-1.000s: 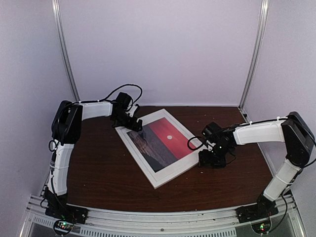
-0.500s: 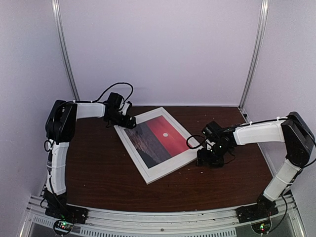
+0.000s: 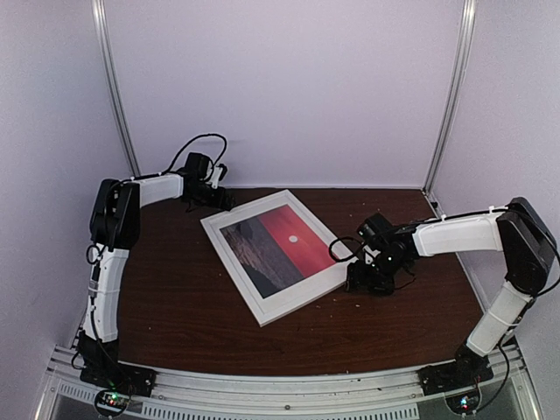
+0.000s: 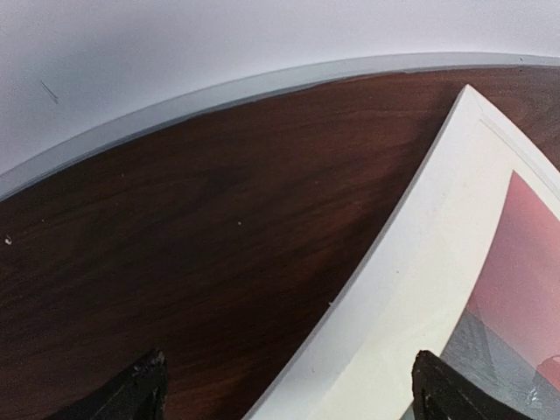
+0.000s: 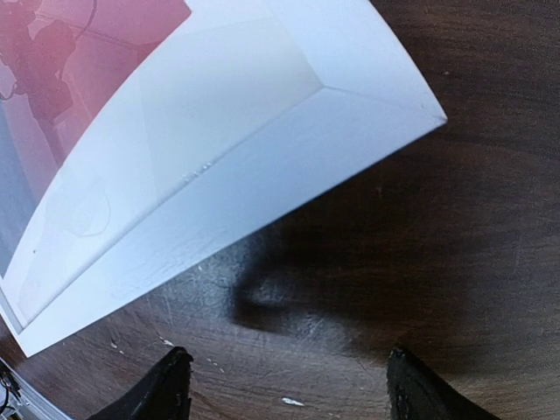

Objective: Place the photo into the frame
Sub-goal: Reset both arms

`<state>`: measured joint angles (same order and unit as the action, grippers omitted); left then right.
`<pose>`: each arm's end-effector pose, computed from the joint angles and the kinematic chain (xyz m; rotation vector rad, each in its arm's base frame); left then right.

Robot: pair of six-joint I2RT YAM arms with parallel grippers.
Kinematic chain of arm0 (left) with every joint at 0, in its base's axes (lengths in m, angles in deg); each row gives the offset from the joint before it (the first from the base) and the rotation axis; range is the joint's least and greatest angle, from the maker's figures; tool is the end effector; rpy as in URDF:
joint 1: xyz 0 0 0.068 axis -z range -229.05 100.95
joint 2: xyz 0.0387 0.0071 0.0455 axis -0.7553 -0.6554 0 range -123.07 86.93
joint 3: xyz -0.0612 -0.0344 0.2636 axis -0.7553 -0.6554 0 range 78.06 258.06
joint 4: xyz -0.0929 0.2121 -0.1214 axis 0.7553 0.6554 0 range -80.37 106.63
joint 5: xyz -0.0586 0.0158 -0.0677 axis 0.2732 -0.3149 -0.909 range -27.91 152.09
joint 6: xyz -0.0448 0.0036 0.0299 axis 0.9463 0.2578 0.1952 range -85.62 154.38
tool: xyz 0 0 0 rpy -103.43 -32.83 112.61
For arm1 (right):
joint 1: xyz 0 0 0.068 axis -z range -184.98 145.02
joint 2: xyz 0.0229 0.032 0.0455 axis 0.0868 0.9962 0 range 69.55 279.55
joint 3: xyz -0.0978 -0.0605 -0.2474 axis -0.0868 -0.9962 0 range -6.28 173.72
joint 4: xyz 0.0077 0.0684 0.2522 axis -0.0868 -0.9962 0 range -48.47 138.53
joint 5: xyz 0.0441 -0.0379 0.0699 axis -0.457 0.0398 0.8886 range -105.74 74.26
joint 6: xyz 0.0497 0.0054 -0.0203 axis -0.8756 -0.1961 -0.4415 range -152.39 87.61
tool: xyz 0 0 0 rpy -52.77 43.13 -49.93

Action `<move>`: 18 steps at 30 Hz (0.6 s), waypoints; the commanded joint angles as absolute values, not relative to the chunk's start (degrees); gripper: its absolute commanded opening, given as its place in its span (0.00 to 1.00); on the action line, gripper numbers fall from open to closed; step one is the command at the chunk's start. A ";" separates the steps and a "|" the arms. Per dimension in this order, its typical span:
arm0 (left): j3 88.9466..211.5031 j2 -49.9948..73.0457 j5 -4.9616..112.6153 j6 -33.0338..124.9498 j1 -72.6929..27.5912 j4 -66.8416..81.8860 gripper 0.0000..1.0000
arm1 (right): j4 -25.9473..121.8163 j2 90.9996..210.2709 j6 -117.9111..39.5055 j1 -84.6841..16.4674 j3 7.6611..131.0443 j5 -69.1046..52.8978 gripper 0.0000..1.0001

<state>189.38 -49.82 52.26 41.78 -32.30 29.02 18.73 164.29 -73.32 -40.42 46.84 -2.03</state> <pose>0.5122 -0.1604 0.1665 0.2782 2.3592 -0.4062 0.2390 0.1805 0.1558 0.0841 2.9776 0.5826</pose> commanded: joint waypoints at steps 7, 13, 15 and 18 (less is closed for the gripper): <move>193.63 -55.22 44.66 44.39 -32.86 33.64 0.97 | 21.86 167.28 -74.72 -41.68 46.06 0.05 0.76; 191.17 -54.03 38.76 46.73 -32.88 36.00 0.92 | 22.51 167.46 -75.18 -41.72 45.84 -0.13 0.76; 185.85 -51.05 37.53 47.84 -32.88 34.21 0.89 | 23.19 167.38 -75.88 -41.71 45.76 0.01 0.76; 175.88 -45.81 36.43 49.87 -32.88 29.91 0.84 | 24.46 167.54 -76.86 -41.70 45.73 0.03 0.77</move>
<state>185.84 -51.48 41.38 45.91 -32.89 29.53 22.44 165.08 -75.02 -41.12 47.08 -1.20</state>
